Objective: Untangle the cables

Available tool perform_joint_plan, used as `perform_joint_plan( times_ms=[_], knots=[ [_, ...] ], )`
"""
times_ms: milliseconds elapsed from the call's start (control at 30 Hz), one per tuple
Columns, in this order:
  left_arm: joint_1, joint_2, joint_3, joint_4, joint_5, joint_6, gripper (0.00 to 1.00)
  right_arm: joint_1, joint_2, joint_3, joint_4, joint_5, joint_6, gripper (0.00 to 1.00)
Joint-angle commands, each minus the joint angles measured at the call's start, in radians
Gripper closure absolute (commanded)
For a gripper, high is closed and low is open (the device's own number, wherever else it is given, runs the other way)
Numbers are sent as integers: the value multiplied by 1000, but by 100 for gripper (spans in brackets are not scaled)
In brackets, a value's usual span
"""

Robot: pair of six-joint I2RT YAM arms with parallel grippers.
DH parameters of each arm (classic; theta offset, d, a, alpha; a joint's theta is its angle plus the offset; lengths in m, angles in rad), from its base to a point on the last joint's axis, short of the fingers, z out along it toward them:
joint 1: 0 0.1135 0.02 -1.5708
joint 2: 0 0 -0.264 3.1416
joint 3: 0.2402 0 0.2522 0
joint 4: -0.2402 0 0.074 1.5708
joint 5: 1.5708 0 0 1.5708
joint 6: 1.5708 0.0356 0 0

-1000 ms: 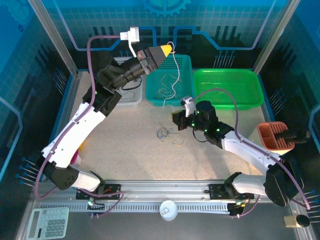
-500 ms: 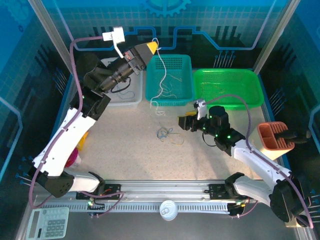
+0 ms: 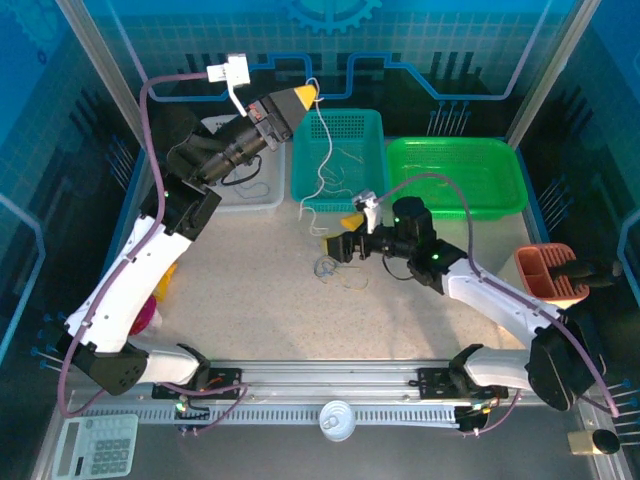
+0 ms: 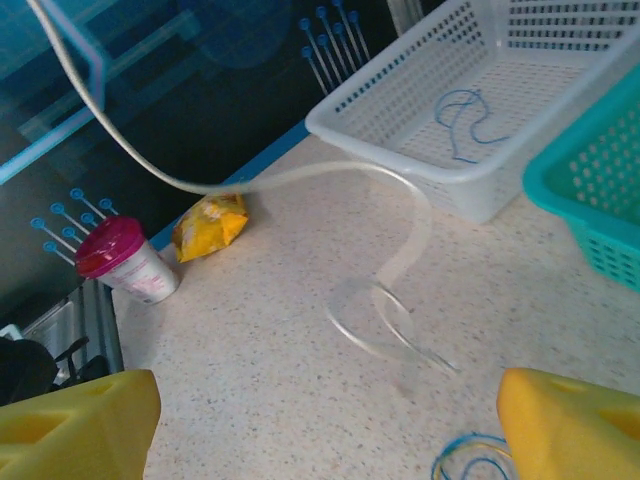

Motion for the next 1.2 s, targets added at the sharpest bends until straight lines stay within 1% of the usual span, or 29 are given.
perform_joint_plan(
  times_ms=[0,33,100,133,200,333,400,433,533,767,933,1067,1100,1133,1167],
  knots=[
    [0,-20,-6,57,27,-35,100,25,58,46,44,41,-20,12],
    [0,-19,-6,64,28,-41,100,26,77,50,59,59,-21,13],
    [-1,-19,-1,68,27,-44,100,21,115,51,57,85,-32,22],
    [-2,-17,2,68,29,-44,100,14,131,51,61,78,-31,29],
    [-2,-15,4,66,29,-45,100,6,138,48,69,73,-22,47],
    [-2,-15,4,65,22,-33,100,-10,109,-13,88,77,-11,79],
    [0,-15,9,57,16,-17,100,-20,89,-47,87,83,-10,92],
    [-1,-14,19,46,10,-4,100,-27,80,-65,84,89,-10,96],
    [2,-8,52,23,-13,39,100,-54,69,-125,92,106,-2,100],
    [35,78,198,20,-36,70,100,-105,93,-230,169,123,41,100],
    [71,199,348,12,-54,100,100,-126,83,-257,183,157,75,100],
    [97,343,523,16,-40,107,100,-127,58,-240,166,150,89,100],
    [101,382,567,25,-36,101,100,-128,48,-229,160,144,93,94],
    [106,430,617,40,-28,96,100,-128,37,-212,145,140,94,80],
    [111,472,669,45,-21,94,100,-127,26,-197,132,138,95,62]
  ],
)
